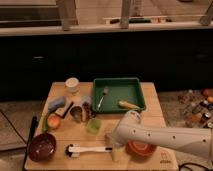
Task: Place brush in metal cup
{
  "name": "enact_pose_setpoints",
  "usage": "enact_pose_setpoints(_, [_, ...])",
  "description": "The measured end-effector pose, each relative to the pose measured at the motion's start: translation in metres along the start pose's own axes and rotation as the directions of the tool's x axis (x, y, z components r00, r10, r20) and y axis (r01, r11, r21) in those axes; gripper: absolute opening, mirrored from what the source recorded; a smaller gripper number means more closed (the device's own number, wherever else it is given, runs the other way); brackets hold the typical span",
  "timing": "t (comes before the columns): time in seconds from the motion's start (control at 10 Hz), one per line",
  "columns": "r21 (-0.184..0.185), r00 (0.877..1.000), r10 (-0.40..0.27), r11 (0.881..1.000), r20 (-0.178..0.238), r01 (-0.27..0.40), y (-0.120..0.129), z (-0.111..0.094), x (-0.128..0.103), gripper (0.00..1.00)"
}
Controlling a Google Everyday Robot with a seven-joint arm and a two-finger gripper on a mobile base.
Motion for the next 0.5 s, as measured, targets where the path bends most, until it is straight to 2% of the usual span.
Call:
enact_pose_setpoints(0.2, [0.000, 1.000, 0.000, 1.000, 0.000, 0.000, 0.0000, 0.0000, 0.0000, 0.63])
enact_pose_setpoints(0.3, [0.000, 1.000, 0.000, 1.000, -0.001, 0.000, 0.0000, -0.0006, 0.0002, 0.60])
enact_pose_setpoints(0.5, [0.000, 1.000, 0.003, 1.000, -0.001, -0.003, 0.0006, -0.0055, 0.0014, 0.77])
